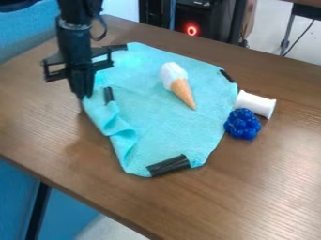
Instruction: Unfold the cloth from top right to bottom left
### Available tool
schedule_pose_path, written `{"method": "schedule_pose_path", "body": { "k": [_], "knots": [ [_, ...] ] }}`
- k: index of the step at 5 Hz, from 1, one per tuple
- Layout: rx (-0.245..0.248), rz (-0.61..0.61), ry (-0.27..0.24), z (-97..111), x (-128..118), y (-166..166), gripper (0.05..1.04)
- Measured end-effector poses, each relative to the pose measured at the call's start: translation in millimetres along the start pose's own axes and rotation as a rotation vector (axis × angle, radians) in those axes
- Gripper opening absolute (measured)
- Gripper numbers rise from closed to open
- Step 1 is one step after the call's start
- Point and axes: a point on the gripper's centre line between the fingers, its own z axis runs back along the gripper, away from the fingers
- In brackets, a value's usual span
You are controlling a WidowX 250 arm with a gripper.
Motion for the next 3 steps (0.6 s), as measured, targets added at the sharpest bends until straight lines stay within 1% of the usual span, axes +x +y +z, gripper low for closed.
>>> {"method": "schedule_pose_path", "body": {
  "k": [1,2,3],
  "knots": [
    [-0.024,-0.008,-0.025,8.9,8.9,9.7,0.199],
    [-0.012,0.005,-0.049,17.7,18.3,14.6,0.436],
    [0.021,-0.024,-0.127,44.7,39.4,14.2,0.766]
  ]
}}
